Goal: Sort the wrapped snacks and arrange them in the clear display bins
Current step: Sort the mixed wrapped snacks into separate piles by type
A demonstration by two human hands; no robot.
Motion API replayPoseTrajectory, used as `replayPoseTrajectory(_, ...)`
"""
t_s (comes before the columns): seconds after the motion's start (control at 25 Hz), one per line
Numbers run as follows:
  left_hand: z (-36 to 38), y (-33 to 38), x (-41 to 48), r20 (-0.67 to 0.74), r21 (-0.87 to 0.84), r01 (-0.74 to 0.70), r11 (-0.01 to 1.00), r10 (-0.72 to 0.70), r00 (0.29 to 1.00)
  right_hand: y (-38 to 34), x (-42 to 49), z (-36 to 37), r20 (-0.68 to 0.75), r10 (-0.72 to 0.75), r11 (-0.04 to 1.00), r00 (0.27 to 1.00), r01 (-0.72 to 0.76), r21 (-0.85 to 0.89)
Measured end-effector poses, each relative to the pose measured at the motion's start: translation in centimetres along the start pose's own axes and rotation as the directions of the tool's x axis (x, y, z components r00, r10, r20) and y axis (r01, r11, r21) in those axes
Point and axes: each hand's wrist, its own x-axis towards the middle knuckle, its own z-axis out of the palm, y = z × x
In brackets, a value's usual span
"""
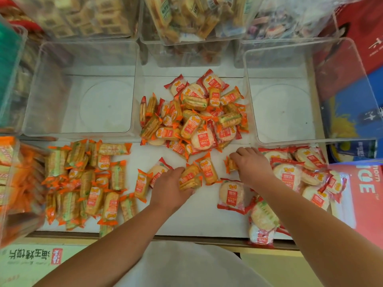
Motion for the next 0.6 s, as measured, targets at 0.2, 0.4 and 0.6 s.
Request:
replayPoseTrajectory(0.2, -0.7, 0.0, -0.7, -0.014, -0.228, 0.047, 0.972, -0.052, 0.999, -1.2, -0.4, -2.0, -0.283, 0.036, 0.976, 0.959, 0.027, 0.216)
replayPoseTrajectory(0.4, -2.6, -0.3, -2.7, -0.039, -0.579, 0.174, 0.797, -0.240, 0.970, -6.9, -2.8, -6.7, -0.134, 0.296, 0.682, 0.946, -0.111, 0.723)
replayPoseTrajectory(0.6, -6.1, -2.9, -7.4, -0.015, -0.752, 0.223, 0.620, -0.355, 0.935, -15.4, -5.3, -7.0, 0.233, 0.332, 0.304, 0.914, -0.337, 0.891)
